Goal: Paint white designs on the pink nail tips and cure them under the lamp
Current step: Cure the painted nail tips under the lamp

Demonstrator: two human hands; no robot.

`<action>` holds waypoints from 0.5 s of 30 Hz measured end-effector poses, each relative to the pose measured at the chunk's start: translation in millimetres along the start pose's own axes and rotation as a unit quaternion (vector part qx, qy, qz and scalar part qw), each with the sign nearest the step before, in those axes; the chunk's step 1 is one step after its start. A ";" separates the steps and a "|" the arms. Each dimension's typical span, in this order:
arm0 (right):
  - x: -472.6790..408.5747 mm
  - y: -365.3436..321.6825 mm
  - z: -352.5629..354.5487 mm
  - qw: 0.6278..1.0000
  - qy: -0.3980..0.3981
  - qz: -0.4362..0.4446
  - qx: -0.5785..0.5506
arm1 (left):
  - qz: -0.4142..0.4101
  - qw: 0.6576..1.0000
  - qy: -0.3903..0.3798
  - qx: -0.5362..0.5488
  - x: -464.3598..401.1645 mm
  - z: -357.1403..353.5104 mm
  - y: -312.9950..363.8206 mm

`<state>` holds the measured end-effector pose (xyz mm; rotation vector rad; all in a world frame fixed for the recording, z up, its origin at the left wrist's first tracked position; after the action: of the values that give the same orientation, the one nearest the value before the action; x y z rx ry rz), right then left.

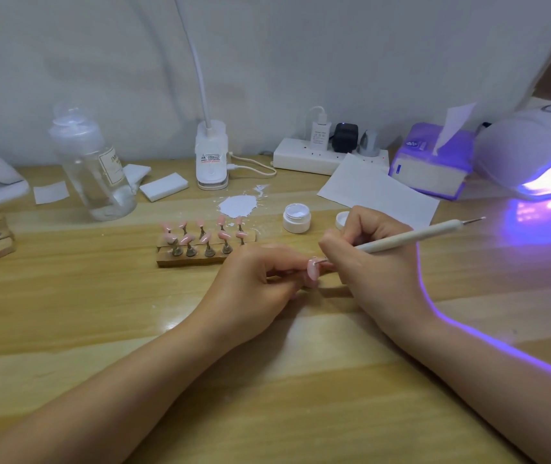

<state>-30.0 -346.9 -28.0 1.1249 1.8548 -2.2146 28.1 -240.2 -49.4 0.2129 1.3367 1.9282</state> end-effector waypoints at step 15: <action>0.0 -3.6 -3.0 1.000 -0.007 -0.006 0.004 | 0.001 1.000 -0.008 -0.002 0.8 -0.9 2.8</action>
<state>-30.3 -343.2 -25.0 1.0988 1.8544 -2.2324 25.8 -240.8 -47.6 0.2267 1.3238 1.9266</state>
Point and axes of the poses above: each hand's wrist, its own x-axis away from the middle knuckle, its own z-axis out of the back of the hand, y = z × x, the point moved 6 cm from there along -x, towards the middle knuckle, and after that the axes turned 6 degrees about z, right-handed, at the moved point
